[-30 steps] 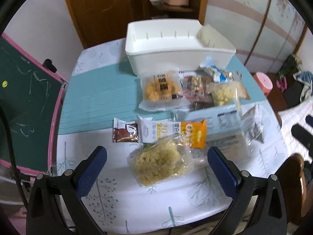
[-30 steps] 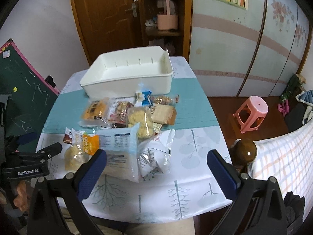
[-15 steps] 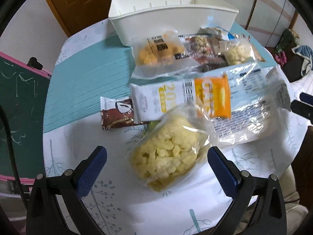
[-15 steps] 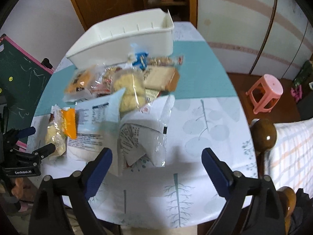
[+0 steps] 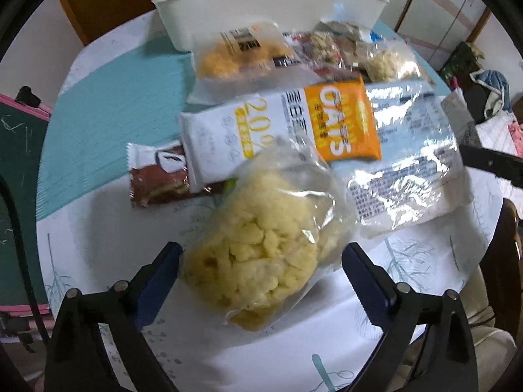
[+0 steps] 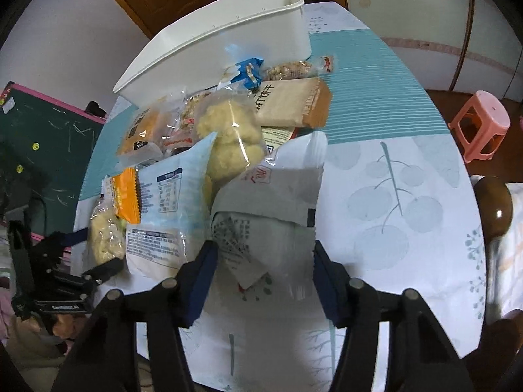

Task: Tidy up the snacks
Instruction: 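Grasp the clear bag of yellow puffs with left tool while right grasps the white printed bag, then carry both bags over the white bin and release them inside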

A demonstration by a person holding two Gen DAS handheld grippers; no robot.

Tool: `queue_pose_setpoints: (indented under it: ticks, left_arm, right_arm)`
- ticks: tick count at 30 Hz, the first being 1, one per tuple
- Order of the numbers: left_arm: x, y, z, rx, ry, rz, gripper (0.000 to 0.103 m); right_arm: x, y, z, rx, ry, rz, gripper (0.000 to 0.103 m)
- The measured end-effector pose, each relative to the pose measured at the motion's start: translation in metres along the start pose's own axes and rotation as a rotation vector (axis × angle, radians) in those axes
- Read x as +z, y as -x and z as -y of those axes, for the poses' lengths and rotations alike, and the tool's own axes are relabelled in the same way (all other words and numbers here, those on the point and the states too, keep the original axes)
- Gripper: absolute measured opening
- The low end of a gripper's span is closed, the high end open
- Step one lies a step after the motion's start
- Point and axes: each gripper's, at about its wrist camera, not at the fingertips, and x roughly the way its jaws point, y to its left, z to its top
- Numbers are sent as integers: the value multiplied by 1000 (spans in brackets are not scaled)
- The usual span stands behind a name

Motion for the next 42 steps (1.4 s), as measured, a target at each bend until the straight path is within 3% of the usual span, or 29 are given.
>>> queue_pose_setpoints:
  ticks: [3,7,12,17,28,36,42]
  left_arm:
    - [0,-5,2,-42,-11,-22,76]
    - [0,-4,9,-19,-36,-11,71]
    - [-3,2,25,18,-77,17,69]
    - [-3,18,39,9,-81,44,68]
    - [11,116,33,-7,-46,237,67]
    - [41,183,26,15,-18,361,67]
    - [78,217,21,14,-17,416,67]
  right_arm:
    - [0,0,2,13,4,10,54]
    - [-2,3,-1,17,26,29,47]
    - [-3,12,-11,-26,72,69,38]
    - [-4,33,-19,-74,101,128,35]
    - [2,115,-49,-111,175,350,33]
    - [17,161,-69,-106,219,482,33]
    - [47,186,-73,-93,231,543,33]
